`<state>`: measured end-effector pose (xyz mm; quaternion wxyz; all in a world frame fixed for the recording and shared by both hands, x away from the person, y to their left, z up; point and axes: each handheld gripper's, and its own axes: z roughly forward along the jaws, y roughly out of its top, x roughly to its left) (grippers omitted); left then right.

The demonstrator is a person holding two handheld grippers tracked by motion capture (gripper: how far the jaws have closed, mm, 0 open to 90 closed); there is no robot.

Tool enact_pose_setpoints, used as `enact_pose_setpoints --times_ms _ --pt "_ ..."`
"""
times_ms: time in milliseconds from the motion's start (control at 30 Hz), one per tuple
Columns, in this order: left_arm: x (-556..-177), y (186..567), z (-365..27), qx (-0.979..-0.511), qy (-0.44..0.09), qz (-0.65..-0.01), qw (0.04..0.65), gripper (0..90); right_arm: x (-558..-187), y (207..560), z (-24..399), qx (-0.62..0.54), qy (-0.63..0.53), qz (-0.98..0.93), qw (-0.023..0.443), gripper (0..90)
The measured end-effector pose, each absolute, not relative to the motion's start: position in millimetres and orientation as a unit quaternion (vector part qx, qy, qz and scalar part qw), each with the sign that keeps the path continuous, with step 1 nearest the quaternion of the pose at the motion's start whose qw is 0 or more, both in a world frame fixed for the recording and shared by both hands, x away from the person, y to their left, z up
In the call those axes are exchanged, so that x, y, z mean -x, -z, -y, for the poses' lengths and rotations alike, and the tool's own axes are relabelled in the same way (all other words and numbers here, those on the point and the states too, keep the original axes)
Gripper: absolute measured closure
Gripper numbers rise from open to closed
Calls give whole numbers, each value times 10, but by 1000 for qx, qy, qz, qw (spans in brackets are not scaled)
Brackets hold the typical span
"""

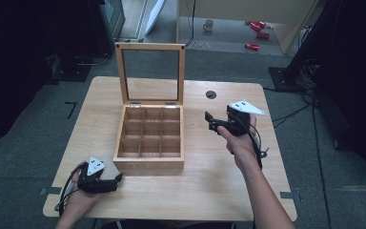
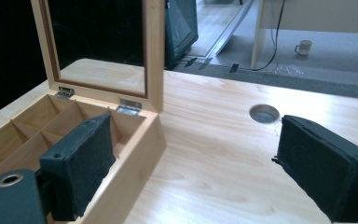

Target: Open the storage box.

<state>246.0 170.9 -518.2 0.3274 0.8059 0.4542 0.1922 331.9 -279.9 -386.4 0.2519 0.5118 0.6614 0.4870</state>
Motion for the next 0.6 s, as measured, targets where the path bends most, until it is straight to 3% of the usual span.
enact_pose_setpoints --times_ms 600 --pt "-2457 5183 -1709 -805 -193 -455 329 110 -2723 4341 3488 -563 -449 -638 272 112"
